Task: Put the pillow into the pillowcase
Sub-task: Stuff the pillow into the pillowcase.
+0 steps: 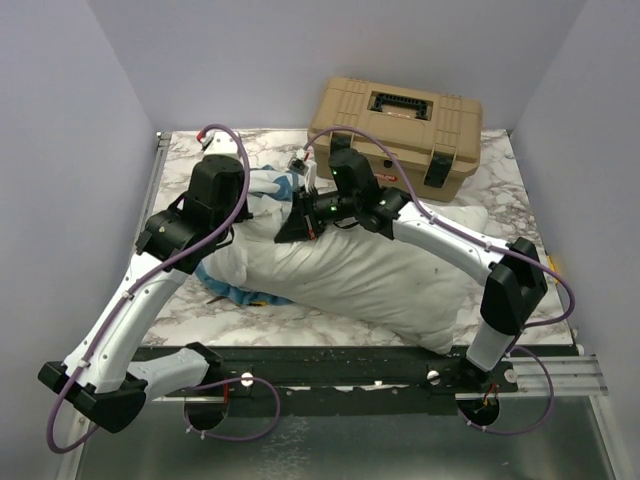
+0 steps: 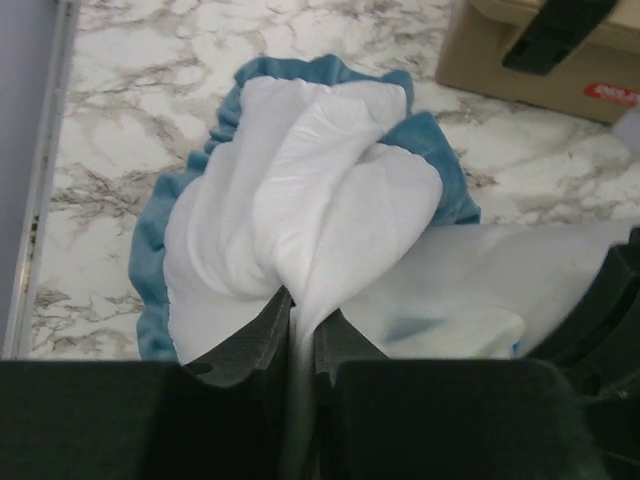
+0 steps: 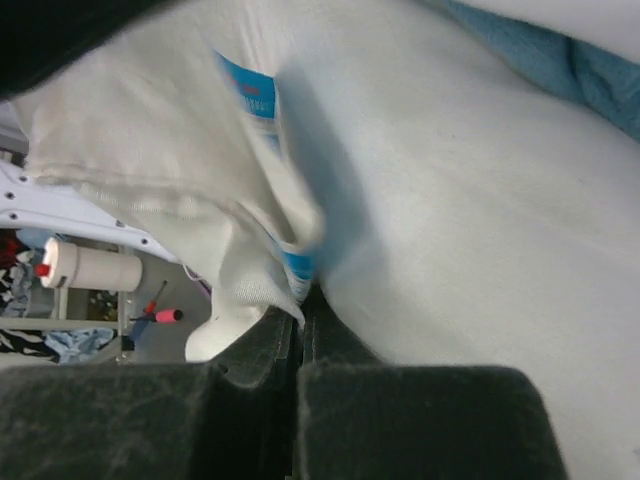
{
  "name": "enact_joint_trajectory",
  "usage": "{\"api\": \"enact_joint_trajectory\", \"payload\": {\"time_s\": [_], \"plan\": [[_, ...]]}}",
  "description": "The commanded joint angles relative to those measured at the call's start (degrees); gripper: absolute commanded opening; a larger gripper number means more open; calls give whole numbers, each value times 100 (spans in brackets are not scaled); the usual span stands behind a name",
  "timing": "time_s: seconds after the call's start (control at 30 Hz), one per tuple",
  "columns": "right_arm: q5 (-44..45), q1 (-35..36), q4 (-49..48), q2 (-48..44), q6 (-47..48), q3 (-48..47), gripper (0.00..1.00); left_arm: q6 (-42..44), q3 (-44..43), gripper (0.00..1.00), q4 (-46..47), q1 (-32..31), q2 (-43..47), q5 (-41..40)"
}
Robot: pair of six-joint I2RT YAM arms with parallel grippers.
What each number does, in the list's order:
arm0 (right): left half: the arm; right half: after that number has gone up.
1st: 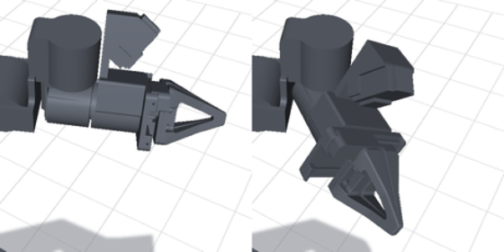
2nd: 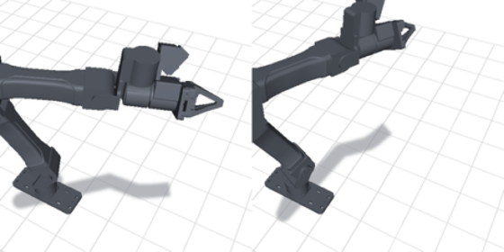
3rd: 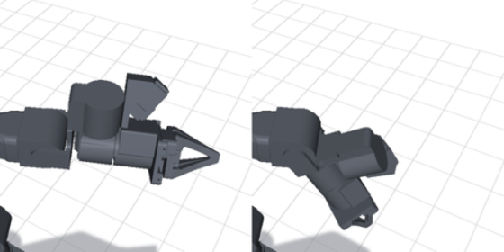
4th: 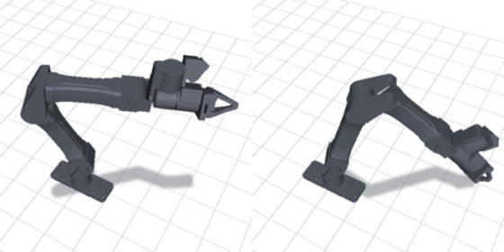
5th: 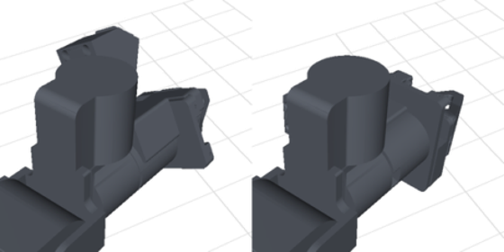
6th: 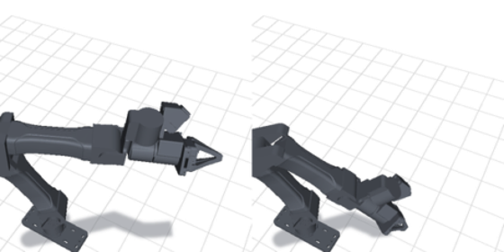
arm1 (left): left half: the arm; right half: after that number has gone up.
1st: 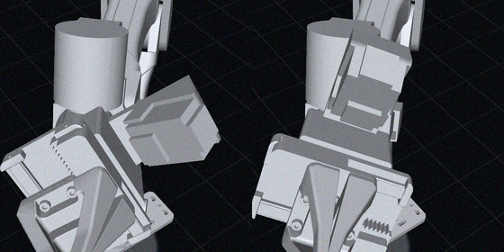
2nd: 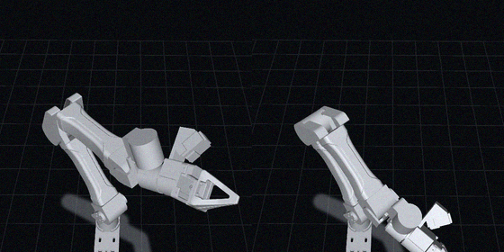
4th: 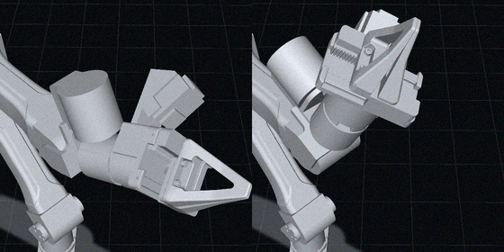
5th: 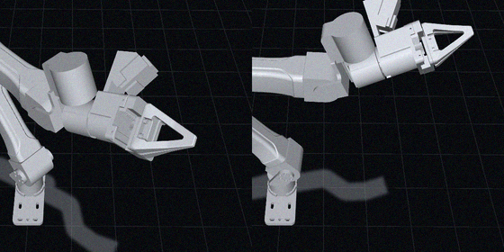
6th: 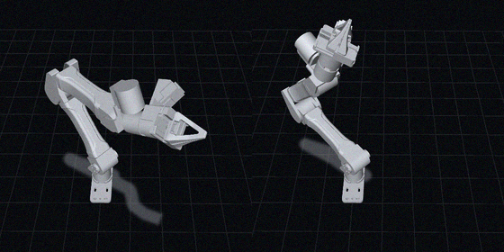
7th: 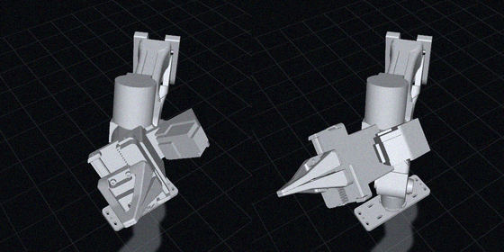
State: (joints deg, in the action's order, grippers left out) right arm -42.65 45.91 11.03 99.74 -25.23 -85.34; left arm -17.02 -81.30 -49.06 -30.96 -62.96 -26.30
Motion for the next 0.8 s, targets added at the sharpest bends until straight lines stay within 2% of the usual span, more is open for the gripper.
{"api": "enact_joint_trajectory", "payload": {"time_s": [0.0, 0.03, 0.13, 0.33, 0.6, 0.67, 0.77], "plan": [[221, -12, 2005, 79, 732, 589, 0, 157, -274, 18, 905, 265, 255, -1132], [210, -12, 1993, 53, 738, 637, 0, 124, -226, 18, 913, 285, 243, -1023], [142, -12, 1960, 66, 734, 681, 0, 68, -129, 0, 943, 328, 182, -630], [-217, -12, 1490, 180, 318, 298, 0, -68, -179, 0, 1370, 335, 100, 347], [-762, -12, 950, 922, -676, -1213, 0, -942, -232, 0, 2136, 307, -166, 2665], [-847, -12, 900, 1161, -869, -1783, 0, -1199, -193, 0, 2208, 209, -232, 2881], [-898, -48, 833, 1486, -1210, -2441, 0, -1325, -64, 0, 2259, -173, -219, 2763]]}}
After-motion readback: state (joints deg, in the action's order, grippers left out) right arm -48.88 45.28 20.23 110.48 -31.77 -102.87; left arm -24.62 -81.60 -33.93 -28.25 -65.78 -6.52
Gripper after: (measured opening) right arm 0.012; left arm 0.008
